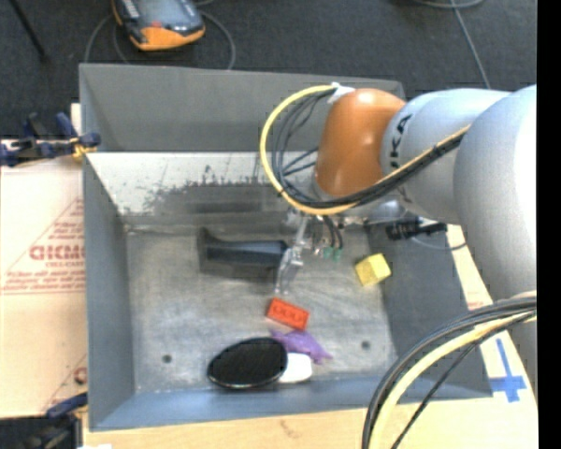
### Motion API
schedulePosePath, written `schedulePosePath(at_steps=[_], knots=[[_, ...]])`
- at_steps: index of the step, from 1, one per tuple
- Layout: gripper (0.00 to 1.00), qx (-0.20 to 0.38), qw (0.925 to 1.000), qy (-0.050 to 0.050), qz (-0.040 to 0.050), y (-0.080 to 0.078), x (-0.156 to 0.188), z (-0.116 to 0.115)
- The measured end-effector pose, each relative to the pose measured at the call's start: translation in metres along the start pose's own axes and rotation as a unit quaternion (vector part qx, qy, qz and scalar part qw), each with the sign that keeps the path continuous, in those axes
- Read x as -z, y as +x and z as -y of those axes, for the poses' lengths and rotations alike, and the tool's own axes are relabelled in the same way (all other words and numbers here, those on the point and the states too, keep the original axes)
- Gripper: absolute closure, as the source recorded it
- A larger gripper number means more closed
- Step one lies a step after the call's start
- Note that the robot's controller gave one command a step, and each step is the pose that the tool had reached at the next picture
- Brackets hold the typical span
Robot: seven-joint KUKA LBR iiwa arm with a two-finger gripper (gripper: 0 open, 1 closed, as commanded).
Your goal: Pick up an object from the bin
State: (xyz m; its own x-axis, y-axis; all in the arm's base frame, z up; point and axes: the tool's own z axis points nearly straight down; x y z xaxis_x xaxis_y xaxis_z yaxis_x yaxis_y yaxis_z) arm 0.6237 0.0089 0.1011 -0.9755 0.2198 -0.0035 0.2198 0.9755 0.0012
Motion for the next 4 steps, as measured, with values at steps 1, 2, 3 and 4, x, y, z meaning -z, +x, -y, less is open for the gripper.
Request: schedulePosePath(at_steps=[1,2,3,4], knots=[[1.0,-0.064,0.9979,0.0,-0.0032,-0.006,-0.024,-0.06],[1.0,-0.064,0.9979,0.0,-0.0032,-0.006,-0.024,-0.06],[1.0,-0.061,0.9981,0.003,-0.0061,0.002,0.012,-0.055],[1.0,-0.055,0.9985,0.001,0.0017,-0.008,0.039,-0.041]])
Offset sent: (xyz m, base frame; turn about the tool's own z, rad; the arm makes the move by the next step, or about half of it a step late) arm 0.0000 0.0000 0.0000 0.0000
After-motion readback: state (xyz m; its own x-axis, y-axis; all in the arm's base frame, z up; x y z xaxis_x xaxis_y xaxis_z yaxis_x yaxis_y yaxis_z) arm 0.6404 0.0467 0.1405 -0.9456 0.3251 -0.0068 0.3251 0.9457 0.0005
